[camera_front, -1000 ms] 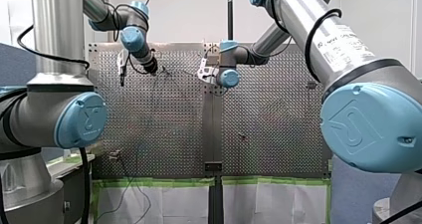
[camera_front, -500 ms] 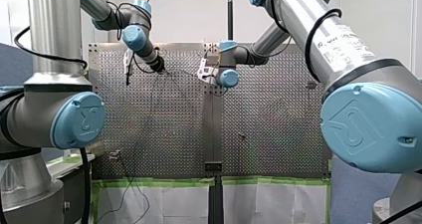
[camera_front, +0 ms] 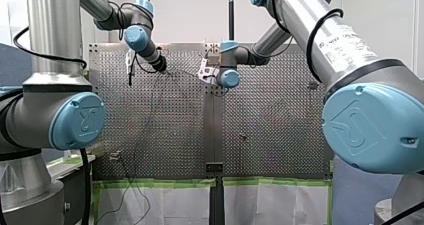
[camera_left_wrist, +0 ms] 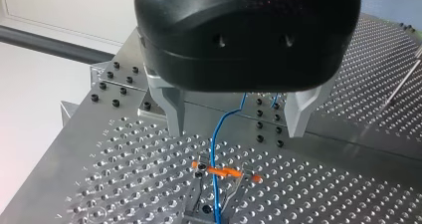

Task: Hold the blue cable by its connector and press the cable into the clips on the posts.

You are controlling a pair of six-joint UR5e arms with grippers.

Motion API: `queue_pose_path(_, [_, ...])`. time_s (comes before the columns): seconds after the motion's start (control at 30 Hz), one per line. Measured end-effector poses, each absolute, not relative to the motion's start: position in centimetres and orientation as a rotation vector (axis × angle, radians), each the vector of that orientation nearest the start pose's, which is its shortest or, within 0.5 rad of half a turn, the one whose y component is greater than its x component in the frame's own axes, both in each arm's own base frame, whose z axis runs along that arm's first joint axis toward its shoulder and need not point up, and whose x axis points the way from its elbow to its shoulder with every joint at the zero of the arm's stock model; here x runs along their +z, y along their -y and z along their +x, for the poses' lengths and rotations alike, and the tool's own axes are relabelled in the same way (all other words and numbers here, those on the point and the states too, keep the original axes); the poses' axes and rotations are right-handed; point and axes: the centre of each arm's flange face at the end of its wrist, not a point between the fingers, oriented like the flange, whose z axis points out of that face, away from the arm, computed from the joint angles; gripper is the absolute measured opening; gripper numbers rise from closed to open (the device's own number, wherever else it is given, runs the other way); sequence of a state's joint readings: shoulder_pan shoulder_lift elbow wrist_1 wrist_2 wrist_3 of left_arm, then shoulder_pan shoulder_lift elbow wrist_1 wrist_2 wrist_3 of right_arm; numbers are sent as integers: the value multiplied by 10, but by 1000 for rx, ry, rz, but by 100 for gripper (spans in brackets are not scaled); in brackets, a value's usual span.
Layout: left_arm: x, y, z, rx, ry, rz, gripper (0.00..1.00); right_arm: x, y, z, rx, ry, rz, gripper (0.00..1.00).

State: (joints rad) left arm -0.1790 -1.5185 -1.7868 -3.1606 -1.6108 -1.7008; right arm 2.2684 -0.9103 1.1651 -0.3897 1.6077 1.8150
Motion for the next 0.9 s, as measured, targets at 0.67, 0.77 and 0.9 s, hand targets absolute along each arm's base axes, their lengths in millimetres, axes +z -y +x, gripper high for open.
queue_pose_path(0.67, [409, 254, 405, -249, -1652, 31, 100, 314, 493, 583, -2670, -1352, -2064, 0])
queue_pose_path(0.77, [399, 267, 407, -243, -1647, 38, 100, 314, 493, 583, -2670, -1352, -2064, 0])
queue_pose_path(0.9, [382, 282, 412, -217, -1644, 46, 100, 314, 494, 583, -2671, -1352, -2063, 0])
